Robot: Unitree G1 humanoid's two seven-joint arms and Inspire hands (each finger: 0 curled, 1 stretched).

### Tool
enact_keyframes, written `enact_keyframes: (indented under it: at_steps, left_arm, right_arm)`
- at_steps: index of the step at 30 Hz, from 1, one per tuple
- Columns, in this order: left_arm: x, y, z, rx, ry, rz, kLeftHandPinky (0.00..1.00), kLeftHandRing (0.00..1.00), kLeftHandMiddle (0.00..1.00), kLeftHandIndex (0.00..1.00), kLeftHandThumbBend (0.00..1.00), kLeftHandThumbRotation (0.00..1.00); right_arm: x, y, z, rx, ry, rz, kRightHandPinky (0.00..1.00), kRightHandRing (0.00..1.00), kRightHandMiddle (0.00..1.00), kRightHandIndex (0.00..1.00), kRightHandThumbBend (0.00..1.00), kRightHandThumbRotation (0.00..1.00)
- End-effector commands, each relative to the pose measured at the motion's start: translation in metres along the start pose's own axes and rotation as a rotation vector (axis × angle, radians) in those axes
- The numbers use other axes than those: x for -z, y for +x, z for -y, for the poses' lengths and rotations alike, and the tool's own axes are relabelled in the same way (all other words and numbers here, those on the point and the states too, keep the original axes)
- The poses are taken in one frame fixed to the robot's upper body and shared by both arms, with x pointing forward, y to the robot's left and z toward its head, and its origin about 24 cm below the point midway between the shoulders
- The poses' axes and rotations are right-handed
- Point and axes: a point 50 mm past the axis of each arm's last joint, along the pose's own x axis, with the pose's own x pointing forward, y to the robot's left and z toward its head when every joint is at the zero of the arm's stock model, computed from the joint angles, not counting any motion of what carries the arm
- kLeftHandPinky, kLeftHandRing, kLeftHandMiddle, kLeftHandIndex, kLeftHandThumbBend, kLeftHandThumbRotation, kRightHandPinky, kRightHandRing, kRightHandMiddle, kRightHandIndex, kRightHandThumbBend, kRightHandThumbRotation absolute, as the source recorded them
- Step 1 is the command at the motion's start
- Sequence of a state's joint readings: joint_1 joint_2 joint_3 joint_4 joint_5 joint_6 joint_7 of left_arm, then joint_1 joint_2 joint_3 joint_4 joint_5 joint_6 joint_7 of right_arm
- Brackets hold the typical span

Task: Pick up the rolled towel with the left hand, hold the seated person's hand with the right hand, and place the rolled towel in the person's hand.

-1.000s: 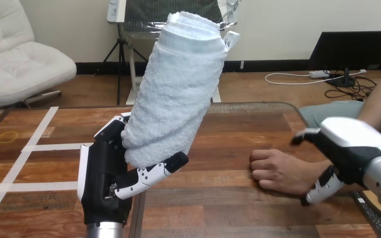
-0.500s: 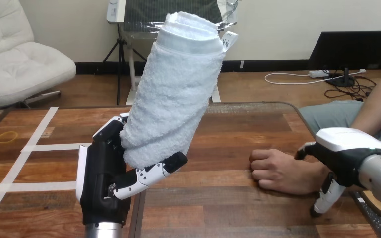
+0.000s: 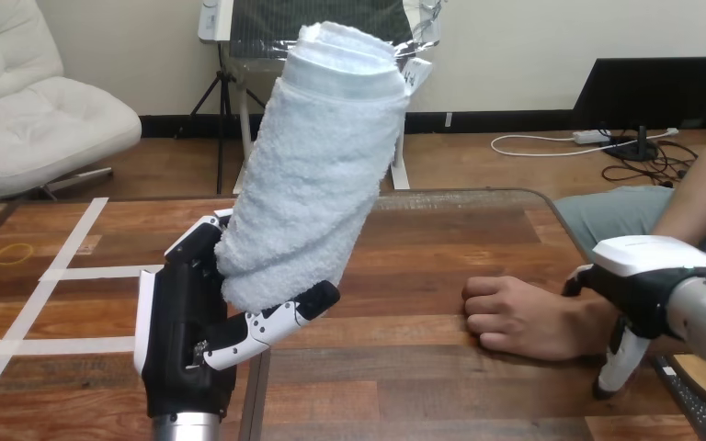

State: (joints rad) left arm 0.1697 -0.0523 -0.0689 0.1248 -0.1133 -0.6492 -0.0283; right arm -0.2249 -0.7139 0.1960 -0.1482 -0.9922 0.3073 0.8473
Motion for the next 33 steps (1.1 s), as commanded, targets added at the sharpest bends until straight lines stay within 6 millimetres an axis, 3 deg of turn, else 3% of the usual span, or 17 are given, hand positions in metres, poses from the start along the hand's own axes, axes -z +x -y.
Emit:
enact_keyframes:
  at_steps: [1,33]
  left_arm:
    - [-0.02,0.014,0.008,-0.002,-0.026,0.132,0.31,0.35,0.4,0.48,0.54,0.0]
    - [-0.021,0.014,0.007,-0.012,-0.03,0.128,0.31,0.34,0.39,0.48,0.56,0.0]
  right_arm:
    - [0.004,-0.002,0.027,0.09,-0.05,-0.03,0.92,0.96,0.94,0.88,0.81,0.04]
    - [0.018,-0.002,0.033,0.117,-0.017,-0.109,0.96,0.98,0.97,0.91,0.76,0.08]
